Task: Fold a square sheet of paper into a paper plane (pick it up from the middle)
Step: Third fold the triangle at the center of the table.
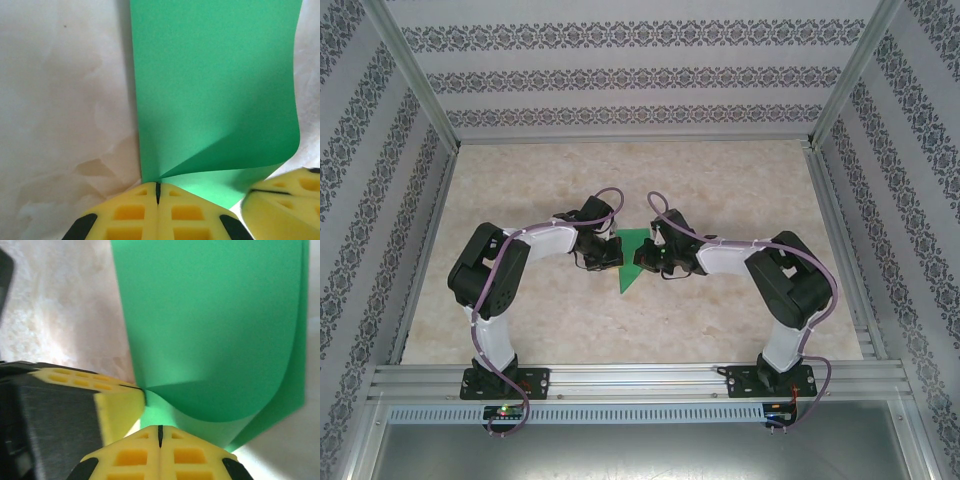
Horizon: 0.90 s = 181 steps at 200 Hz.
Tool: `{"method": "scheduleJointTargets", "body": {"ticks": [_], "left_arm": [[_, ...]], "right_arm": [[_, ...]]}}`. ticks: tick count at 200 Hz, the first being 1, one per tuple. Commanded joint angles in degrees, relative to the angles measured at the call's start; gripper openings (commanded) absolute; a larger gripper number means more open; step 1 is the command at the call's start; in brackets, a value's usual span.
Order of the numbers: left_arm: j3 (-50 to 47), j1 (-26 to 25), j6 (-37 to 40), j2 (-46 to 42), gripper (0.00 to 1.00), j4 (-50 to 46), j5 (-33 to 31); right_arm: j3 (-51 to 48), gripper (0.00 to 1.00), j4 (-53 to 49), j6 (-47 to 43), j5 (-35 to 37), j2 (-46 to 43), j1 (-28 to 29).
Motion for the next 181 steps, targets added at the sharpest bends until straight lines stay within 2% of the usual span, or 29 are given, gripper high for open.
{"method": "scheduleJointTargets", "body": {"ticks": [1,61,100,154,181], "left_arm": [[0.1,-0.5,1.7,2.4,0.00,-3.4,-3.8],[2.8,-0.5,2.3,2.0,0.00,-4.6,-3.9],[3.2,-1.1,1.1,-2.5,0.01,0.2,-0.5],[-3.3,-3.6,-2.6,-10.2,0.09,3.8,-2.4],[-5.8,-4.7,-4.9,-12.3,0.10,5.5,-2.2]], "right_arm": [[0.8,0.00,-2.0,-1.2,1.3,1.3,0.0],[-1.4,0.00,-3.4,0.5,5.0,2.0,-0.3],[-2.1,0.00,-3.7,2.5,6.1,2.8,-0.3],[-1.6,0.00,-4.2,4.0,6.3,3.3,0.2],[-1.4,0.00,-4.6,4.3,6.3,3.4,0.2]]}}
